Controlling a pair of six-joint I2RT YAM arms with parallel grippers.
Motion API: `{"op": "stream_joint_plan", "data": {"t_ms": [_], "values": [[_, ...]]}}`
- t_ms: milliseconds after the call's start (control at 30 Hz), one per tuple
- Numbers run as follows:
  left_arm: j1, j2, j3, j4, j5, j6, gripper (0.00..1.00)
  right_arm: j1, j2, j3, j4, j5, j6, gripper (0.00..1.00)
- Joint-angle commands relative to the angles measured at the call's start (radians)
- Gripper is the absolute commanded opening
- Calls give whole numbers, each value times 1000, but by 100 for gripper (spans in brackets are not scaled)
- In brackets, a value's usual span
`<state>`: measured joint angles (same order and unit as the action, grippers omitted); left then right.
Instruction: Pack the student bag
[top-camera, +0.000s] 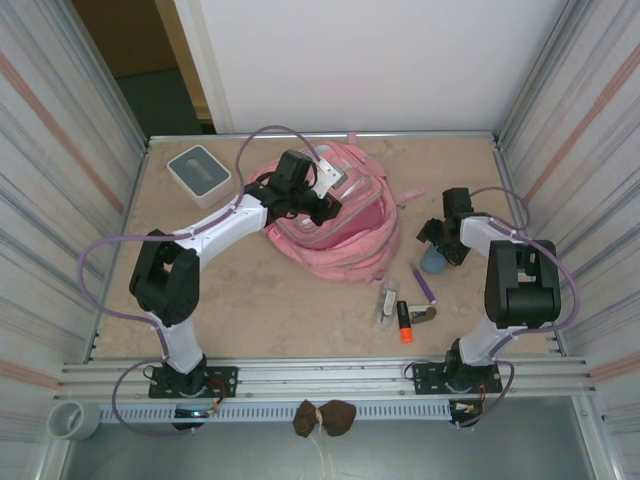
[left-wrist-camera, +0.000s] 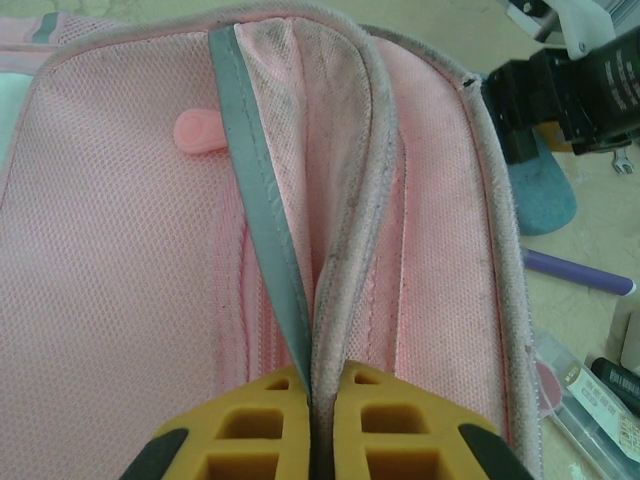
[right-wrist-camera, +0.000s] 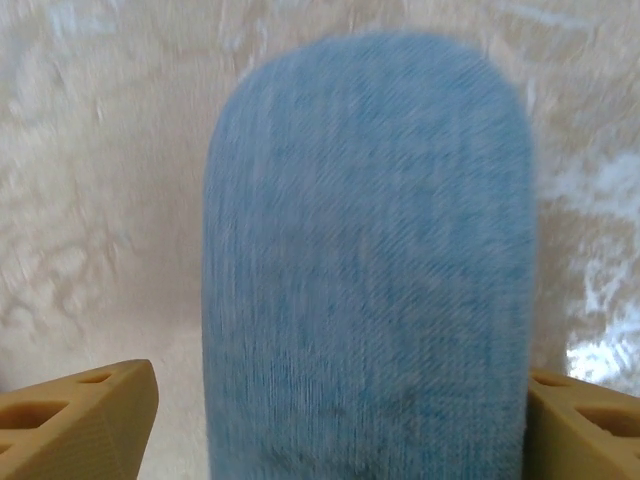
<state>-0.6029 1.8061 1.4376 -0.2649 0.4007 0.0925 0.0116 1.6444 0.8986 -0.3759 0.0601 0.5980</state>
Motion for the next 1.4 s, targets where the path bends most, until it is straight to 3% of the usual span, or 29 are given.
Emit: {"op": "stream_joint_plan", "data": {"t_ms": [0,67,167,233,367,500,667,967,1133,1233,1367], "values": [[19,-45,38,12,12,-28,0,16,-45,-33,-65,54,-23,75],[29,-50,47,10,17,-49,0,16,-39,-35,-66,45,-25,68],[57,-64,63,24,64,-107,0,19,-34,-16,-72,42,-40,47],[83,-72,77,48,132,-163,0,19,-63,-3,-79,47,-59,38],[132,-65,126,82,262,-253,0,54,-174,18,-79,-41,-86,34],[143,-28,223,34,297,-259,0,182,-285,69,-81,-110,-50,33],[147,30,341,-34,307,-265,0,325,-284,146,3,-218,90,33],[163,96,465,-48,338,-329,0,425,-1,276,277,-301,410,35],[170,99,476,-46,346,-340,0,464,197,430,360,-251,503,43],[176,99,474,-40,351,-349,0,475,314,586,325,-285,485,56],[178,95,456,-25,362,-359,0,466,298,542,316,-290,456,75]]}}
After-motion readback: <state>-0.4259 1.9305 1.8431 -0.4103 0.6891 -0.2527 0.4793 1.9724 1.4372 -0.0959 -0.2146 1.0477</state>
